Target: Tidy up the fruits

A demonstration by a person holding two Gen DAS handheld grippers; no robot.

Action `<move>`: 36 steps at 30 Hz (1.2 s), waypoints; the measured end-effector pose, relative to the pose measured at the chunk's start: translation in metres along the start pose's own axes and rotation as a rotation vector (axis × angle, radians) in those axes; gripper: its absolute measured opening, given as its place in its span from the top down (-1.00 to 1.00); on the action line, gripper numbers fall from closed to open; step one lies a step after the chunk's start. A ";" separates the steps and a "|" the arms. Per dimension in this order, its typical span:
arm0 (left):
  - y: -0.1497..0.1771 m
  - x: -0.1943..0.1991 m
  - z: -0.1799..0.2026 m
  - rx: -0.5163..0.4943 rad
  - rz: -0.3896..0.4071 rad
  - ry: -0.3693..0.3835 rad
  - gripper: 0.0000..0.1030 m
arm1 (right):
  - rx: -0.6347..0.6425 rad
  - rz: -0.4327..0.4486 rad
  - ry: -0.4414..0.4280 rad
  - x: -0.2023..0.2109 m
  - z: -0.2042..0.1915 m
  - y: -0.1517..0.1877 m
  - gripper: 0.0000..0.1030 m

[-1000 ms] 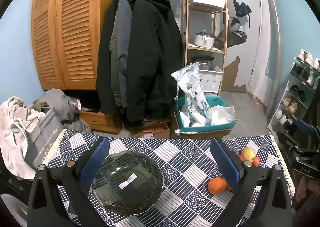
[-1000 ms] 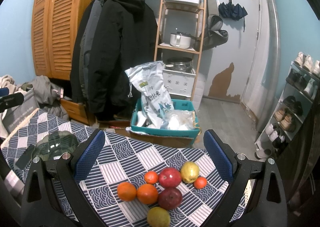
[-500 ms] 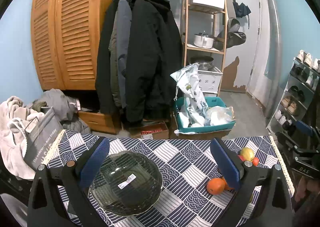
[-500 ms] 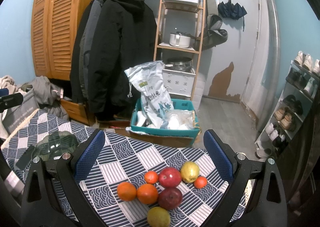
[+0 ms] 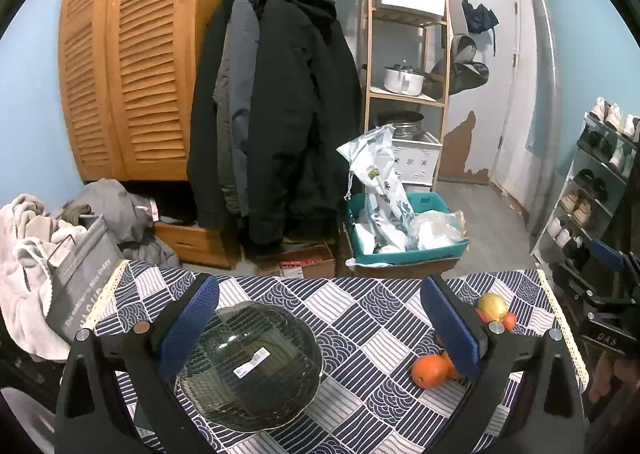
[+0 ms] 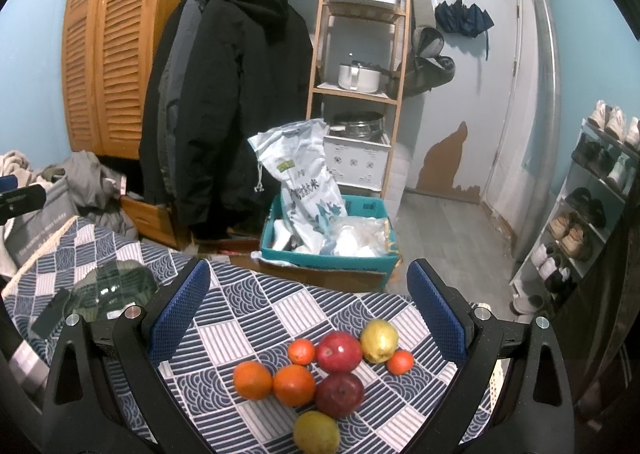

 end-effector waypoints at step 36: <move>0.080 -0.103 0.054 -0.100 -0.345 0.113 -0.97 | -0.071 -0.363 -0.008 -0.059 0.038 0.073 -0.88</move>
Point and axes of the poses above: each gripper's, at about its wrist camera, not at the fingertips, and x roughly against the way its jaws point, z to its right, y to its underside, the point moved 3 cm from there along -x, roughly the way its jaws point, and after that the axes turned 6 degrees about -z, right-handed, at the moved point
